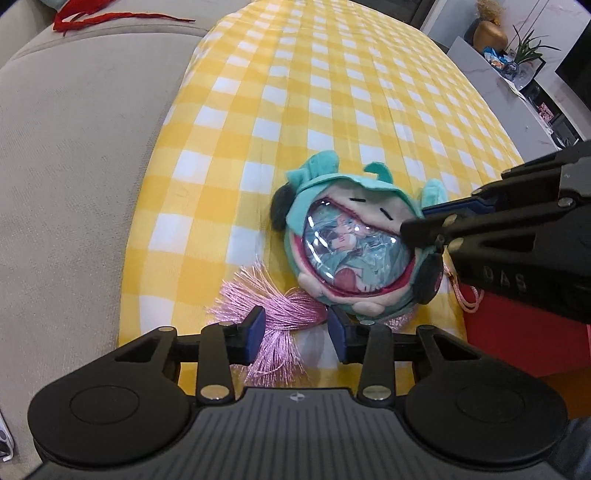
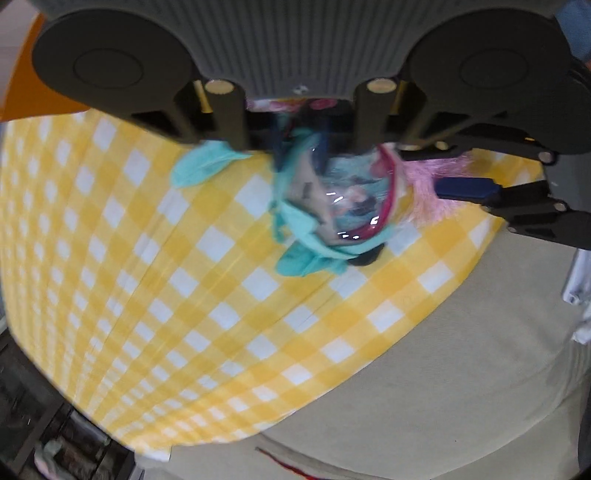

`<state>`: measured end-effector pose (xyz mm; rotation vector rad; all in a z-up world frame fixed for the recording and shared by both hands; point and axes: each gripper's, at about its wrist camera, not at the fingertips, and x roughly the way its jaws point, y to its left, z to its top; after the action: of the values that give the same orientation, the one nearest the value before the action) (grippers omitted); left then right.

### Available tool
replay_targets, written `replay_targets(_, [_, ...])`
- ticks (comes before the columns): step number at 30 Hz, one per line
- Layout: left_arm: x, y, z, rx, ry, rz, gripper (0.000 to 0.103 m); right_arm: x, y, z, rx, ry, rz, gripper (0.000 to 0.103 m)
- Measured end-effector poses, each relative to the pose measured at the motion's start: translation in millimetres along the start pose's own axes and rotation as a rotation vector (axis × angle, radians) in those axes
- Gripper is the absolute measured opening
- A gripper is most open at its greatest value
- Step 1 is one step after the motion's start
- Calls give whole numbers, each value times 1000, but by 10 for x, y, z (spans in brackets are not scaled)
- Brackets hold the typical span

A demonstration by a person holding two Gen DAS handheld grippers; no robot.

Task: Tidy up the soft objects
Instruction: 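Lower the left tool onto the teal-hooded doll and close on its hood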

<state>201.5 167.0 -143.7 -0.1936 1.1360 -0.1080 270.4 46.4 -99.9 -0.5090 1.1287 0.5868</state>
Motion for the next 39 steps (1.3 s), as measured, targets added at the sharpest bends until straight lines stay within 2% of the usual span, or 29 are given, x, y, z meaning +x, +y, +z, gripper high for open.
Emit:
replay_targets(2, [-48,-3,-13,2,-14,-3,46,-58,4,-26,-6,-15,10,4])
replay_targets(5, [-142,-3,-36,13,-39,-11,52,-211,26,-96,-24,-53,5,0])
replay_targets(9, [-291,-15,-98,34,-68,-23,60,-401,78,-231,-45,-53,84,0])
replay_targets(13, [-347,-78,-160,98,-35,-24,64,-466,175,-386,-117,-27,135,0])
replay_targets(17, [-377,-126,-231,116,-4,-34,76,-457,185,-470,-138,9,210,0])
replay_targets(19, [-375,-140,-259,124,8,-40,77,-397,229,-502,-181,40,184,0])
replay_targets(22, [-351,-136,-302,129,30,-35,79,-399,251,-539,-208,33,140,4])
replay_targets(24, [-338,-108,-322,112,36,-45,83,-439,213,-536,-197,24,139,5])
replay_targets(26, [-311,-62,-308,69,41,-61,84,-459,186,-528,-189,14,114,6])
replay_targets(29, [-290,-35,-263,25,25,-69,84,-433,165,-483,-187,14,96,6])
replay_targets(35, [-168,-62,-155,5,10,-69,84,-323,172,-483,-196,31,53,6])
replay_targets(37, [-150,-57,-130,-2,7,-73,84,-384,166,-481,-191,11,32,6])
replay_targets(39, [-129,-51,-122,-6,4,-74,85,-466,169,-479,-190,-5,48,7])
